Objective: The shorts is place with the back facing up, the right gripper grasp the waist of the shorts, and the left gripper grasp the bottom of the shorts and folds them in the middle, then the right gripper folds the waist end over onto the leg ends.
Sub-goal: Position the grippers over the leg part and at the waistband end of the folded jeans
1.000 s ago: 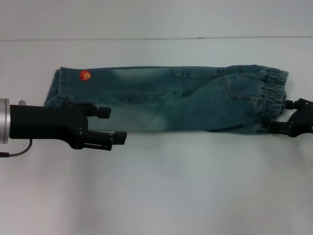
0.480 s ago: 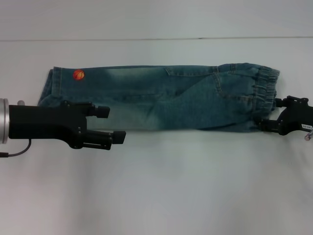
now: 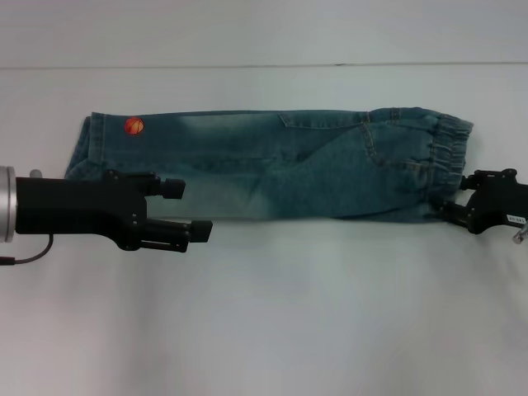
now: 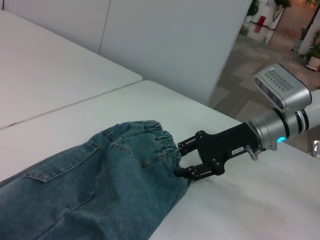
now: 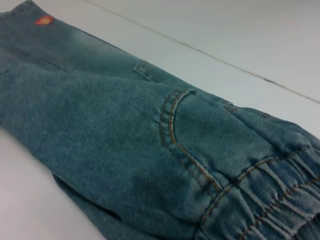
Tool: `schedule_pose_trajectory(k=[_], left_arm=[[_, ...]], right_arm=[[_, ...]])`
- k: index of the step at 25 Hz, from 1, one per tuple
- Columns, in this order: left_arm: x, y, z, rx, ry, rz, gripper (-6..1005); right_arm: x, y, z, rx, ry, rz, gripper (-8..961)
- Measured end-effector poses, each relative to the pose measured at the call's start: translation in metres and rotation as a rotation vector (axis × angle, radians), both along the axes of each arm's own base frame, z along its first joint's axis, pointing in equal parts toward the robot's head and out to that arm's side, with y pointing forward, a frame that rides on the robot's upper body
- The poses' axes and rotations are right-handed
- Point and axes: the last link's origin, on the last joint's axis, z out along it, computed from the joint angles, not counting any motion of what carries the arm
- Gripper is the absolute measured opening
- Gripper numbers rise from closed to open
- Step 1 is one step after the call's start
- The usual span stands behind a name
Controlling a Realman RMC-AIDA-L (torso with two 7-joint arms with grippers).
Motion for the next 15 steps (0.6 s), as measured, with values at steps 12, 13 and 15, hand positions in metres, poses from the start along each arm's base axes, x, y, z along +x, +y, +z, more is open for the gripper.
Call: schedule_pose_trajectory(k=[12, 13, 15], left_arm=[[0.0006, 0.0012, -0.0009, 0.009, -0.007, 0.002, 902], [0.0006, 0.0013, -0.0011, 0.01, -0.008, 0.003, 902], [0.0004, 0.0014, -0.0019, 0.009, -0.01, 0.004, 902]], right_arm=[[0.0027, -0.0026, 0.0, 0.0, -0.018, 0.017, 378], [0.0032, -0.0029, 0.0002, 0.001, -0.019, 0.017, 342], [0.0036, -0.0032, 0.0003, 0.001, -0.021, 0.017, 285]])
